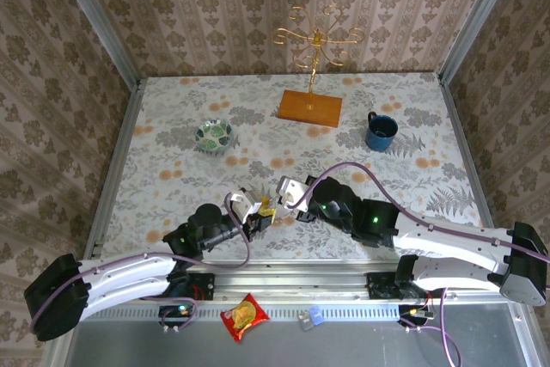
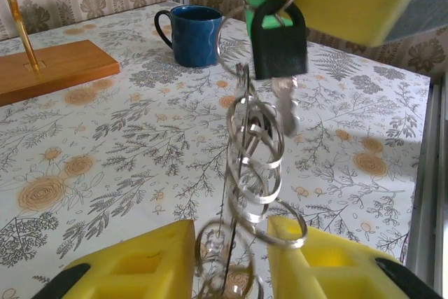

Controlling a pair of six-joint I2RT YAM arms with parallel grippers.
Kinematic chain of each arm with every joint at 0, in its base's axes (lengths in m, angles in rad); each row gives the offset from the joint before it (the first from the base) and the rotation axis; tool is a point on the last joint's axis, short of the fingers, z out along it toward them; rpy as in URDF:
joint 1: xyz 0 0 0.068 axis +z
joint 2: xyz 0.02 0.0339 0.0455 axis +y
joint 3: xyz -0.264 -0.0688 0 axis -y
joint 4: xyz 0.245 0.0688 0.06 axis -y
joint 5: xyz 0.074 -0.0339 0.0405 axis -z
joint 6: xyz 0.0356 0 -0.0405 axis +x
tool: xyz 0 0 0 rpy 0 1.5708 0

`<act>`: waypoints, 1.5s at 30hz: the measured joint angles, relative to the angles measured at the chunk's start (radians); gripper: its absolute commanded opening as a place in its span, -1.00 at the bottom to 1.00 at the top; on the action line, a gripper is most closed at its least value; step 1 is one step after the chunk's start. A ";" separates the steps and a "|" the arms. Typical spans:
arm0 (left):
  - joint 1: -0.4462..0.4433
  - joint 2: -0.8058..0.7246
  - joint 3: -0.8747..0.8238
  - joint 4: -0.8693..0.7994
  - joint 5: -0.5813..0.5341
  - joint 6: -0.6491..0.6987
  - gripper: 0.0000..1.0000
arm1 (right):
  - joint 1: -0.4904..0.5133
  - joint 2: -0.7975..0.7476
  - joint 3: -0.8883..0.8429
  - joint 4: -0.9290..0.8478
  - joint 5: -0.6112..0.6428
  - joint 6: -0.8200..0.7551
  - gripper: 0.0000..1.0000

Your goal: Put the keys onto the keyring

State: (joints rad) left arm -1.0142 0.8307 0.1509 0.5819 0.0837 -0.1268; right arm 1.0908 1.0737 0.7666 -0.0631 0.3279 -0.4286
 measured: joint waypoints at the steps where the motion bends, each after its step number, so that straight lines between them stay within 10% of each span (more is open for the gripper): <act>1: 0.000 0.000 0.000 -0.001 0.000 0.001 -0.27 | 0.000 0.000 0.004 -0.001 0.000 -0.005 -1.00; 23: 0.000 -0.288 0.172 -0.460 0.109 0.195 -0.10 | -0.174 -0.032 0.043 -0.145 -0.306 -0.221 -1.00; 45: 0.340 0.119 0.487 -0.636 0.617 0.500 -0.11 | -0.232 -0.014 0.140 -0.301 -0.530 -0.481 -1.00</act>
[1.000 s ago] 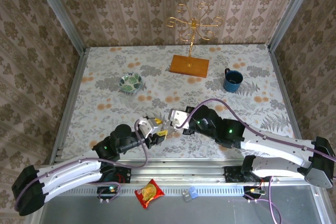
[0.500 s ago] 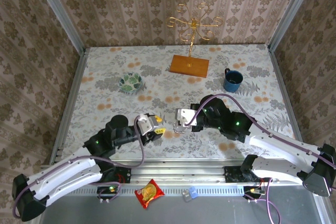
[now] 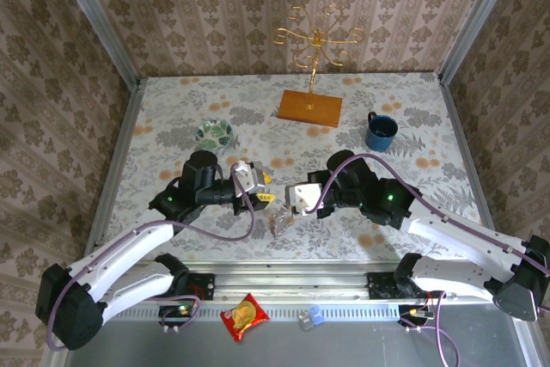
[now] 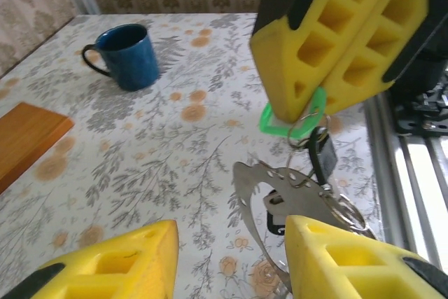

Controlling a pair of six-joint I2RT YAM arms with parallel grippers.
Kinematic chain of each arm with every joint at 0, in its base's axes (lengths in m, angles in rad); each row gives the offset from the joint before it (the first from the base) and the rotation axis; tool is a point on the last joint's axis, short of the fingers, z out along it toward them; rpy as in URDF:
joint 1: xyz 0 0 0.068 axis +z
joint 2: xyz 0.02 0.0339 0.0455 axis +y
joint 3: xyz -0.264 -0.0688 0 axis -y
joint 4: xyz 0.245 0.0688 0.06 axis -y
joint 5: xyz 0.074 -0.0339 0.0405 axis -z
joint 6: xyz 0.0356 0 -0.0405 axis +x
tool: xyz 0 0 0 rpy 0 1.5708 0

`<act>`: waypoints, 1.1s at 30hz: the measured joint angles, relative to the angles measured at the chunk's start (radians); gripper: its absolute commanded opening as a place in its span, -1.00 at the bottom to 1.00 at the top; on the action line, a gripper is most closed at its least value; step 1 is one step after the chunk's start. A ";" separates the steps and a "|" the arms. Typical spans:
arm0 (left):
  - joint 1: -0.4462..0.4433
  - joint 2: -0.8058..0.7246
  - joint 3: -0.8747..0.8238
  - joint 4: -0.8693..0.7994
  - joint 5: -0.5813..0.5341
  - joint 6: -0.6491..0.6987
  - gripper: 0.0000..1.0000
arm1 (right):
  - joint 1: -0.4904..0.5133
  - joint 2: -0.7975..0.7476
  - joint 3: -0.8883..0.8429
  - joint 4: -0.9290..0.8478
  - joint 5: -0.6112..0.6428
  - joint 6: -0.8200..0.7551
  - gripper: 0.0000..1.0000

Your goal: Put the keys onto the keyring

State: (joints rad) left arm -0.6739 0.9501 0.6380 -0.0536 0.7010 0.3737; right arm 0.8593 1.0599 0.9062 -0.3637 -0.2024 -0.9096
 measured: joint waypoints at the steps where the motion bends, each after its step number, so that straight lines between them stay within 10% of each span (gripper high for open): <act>1: 0.004 0.009 0.010 -0.013 0.022 0.013 -0.12 | 0.000 0.002 0.002 -0.005 -0.003 -0.009 -1.00; 33: 0.008 0.189 0.052 -0.010 0.218 0.057 -0.42 | -0.001 0.035 0.013 -0.009 -0.046 -0.061 -1.00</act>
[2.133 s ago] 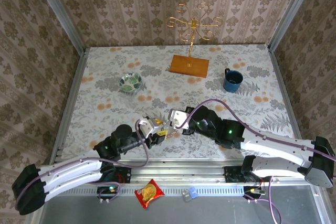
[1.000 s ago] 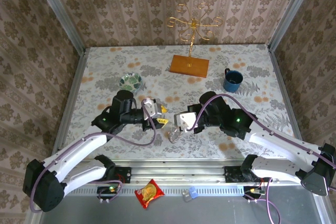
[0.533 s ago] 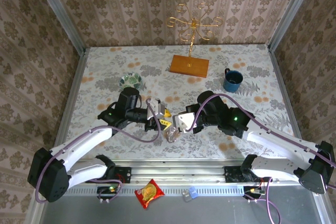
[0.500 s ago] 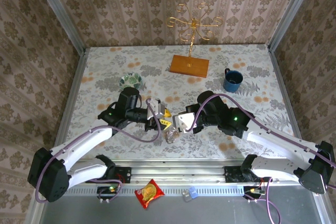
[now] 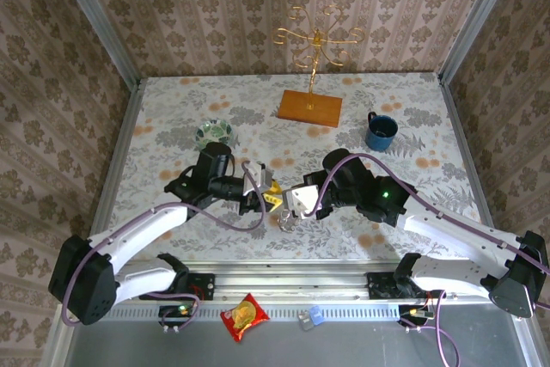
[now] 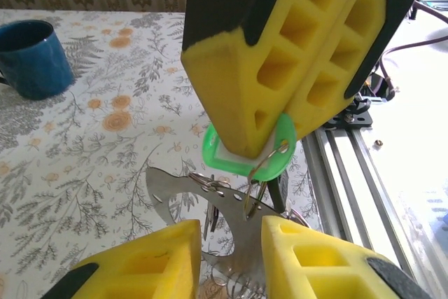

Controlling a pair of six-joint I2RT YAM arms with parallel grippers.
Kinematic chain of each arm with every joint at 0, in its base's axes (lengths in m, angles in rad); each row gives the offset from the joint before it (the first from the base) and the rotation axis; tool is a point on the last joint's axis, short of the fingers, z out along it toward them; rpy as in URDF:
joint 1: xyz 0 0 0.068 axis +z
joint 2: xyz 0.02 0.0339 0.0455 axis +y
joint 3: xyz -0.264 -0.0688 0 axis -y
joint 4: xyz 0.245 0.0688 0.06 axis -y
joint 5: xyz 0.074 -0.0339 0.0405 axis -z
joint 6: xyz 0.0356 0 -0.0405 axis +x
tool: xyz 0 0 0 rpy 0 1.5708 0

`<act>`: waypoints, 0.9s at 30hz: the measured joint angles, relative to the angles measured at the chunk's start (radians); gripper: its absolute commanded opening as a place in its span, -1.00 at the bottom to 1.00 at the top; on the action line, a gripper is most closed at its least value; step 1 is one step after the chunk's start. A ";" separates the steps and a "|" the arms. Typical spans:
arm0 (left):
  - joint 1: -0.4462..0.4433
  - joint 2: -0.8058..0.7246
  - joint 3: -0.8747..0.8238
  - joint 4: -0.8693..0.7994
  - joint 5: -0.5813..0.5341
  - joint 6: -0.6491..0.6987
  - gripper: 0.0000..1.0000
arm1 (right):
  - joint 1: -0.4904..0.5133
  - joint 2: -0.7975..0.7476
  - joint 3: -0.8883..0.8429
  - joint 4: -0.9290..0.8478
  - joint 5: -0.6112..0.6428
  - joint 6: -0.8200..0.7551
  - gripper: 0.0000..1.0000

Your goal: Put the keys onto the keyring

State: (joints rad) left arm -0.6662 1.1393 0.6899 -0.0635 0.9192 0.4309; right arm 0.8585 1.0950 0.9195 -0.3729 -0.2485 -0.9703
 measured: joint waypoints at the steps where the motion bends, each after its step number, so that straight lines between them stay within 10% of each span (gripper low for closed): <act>1: 0.000 0.006 0.000 0.000 0.003 0.000 -0.42 | 0.000 0.000 0.000 0.002 0.000 0.000 -1.00; 27: -0.015 0.037 0.000 0.047 0.069 -0.005 -0.56 | 0.000 0.020 0.000 0.026 -0.026 0.004 -1.00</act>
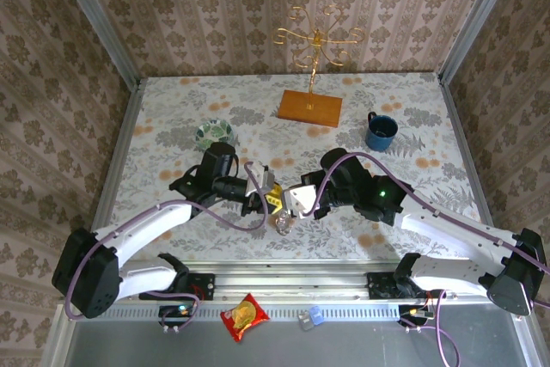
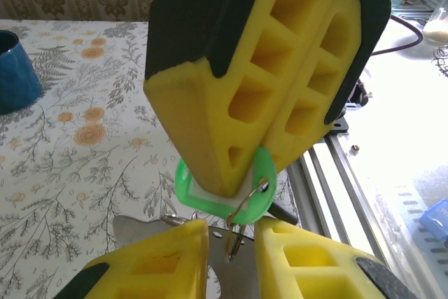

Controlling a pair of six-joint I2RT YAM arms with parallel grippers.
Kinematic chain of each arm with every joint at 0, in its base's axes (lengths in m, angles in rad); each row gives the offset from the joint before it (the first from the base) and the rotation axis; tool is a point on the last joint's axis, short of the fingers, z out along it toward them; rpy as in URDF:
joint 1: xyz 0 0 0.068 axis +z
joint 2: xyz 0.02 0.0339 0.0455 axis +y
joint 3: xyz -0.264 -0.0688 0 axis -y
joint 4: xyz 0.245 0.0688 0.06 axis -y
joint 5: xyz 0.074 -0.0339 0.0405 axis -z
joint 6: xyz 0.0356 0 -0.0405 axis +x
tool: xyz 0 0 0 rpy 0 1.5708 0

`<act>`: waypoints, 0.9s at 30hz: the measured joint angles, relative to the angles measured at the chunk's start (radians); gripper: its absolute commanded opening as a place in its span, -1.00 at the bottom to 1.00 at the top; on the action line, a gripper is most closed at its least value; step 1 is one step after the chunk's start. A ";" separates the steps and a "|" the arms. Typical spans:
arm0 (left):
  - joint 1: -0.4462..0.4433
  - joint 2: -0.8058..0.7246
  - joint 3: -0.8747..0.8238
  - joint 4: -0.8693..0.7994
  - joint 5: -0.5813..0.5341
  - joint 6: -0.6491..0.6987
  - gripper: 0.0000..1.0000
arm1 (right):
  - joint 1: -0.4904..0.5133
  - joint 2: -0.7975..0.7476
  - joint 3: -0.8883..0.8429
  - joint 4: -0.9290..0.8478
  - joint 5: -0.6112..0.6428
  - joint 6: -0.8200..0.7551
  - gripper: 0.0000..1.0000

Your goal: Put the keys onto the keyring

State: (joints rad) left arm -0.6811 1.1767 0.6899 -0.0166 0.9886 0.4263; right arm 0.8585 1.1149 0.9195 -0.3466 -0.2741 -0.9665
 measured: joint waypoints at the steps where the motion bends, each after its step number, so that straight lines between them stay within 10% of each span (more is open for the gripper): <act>1: 0.000 0.002 0.000 0.006 0.000 -0.003 -0.60 | 0.000 0.000 0.000 0.000 0.000 0.000 -1.00; 8: 0.000 0.005 0.000 0.019 0.002 -0.013 -0.99 | 0.000 0.000 0.000 0.003 0.001 0.004 -1.00; 27: -0.008 -0.045 -0.032 0.064 -0.055 -0.014 -1.00 | -0.021 -0.079 -0.050 -0.001 0.091 0.111 -1.00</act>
State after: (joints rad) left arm -0.6888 1.1320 0.6579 0.0475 0.9337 0.4122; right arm 0.8375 1.0355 0.8692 -0.3477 -0.1829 -0.8555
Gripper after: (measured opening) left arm 0.065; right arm 0.063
